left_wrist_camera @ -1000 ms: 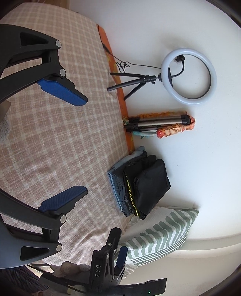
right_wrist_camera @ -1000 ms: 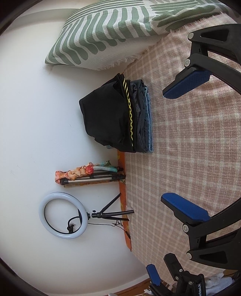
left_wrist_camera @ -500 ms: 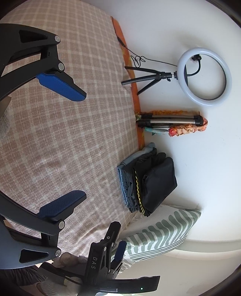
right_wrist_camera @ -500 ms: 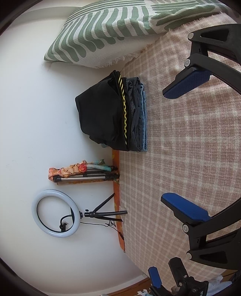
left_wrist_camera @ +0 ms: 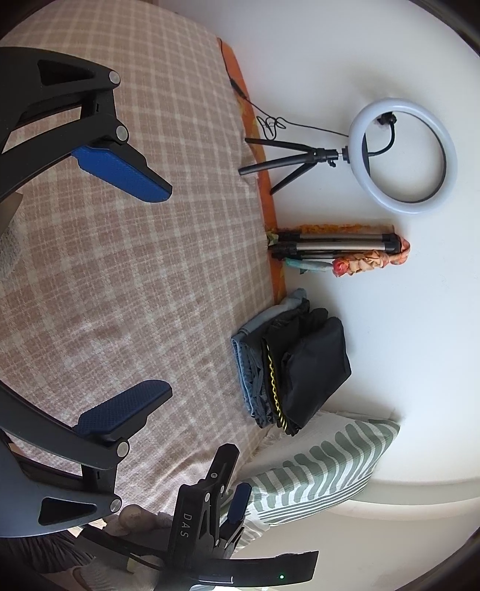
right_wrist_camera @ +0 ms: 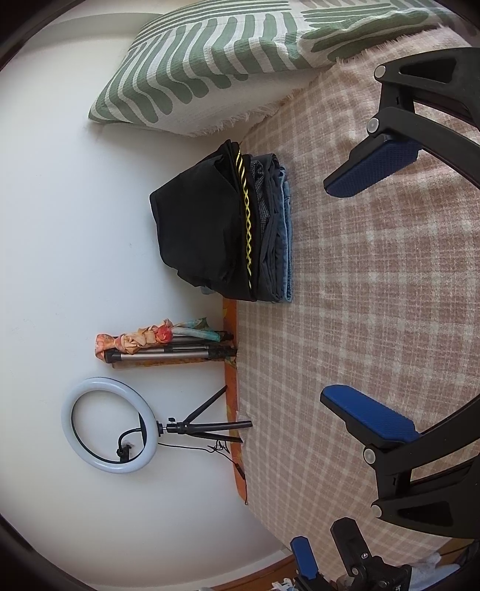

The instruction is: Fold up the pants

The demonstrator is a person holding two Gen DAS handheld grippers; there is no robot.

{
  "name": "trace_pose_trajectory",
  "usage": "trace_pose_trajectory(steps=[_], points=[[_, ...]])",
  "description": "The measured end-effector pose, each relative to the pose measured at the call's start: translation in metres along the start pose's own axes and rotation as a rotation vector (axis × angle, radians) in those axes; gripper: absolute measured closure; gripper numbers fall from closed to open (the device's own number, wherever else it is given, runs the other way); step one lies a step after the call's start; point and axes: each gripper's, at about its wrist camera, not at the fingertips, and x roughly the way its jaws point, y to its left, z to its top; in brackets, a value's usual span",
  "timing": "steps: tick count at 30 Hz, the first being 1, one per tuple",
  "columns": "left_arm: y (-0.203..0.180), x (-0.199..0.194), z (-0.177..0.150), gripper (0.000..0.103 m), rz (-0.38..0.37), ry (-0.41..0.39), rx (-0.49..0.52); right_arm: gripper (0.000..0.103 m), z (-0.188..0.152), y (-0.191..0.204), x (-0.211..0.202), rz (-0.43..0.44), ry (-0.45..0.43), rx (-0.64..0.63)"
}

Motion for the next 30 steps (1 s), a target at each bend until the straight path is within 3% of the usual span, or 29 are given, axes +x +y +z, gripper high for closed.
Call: trace_pose_trajectory(steps=[30], points=[[-0.0037,-0.0030,0.0039,0.006,0.005,-0.008,0.006,0.000,-0.0007,0.0017,-0.0006,0.017,0.011,0.023]])
